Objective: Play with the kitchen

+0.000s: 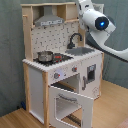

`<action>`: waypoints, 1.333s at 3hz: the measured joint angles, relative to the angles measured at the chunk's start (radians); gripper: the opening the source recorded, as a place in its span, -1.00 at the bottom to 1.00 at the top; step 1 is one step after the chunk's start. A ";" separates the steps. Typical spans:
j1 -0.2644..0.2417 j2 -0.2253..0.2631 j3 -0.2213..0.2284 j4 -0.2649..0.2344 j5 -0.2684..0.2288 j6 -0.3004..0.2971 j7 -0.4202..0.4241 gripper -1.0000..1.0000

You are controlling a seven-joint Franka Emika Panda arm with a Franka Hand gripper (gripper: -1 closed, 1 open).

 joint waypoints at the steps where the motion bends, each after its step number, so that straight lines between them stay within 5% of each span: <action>1: 0.003 -0.030 0.015 0.054 -0.001 -0.020 -0.084 1.00; 4: 0.114 -0.193 0.028 0.046 -0.003 -0.074 -0.325 1.00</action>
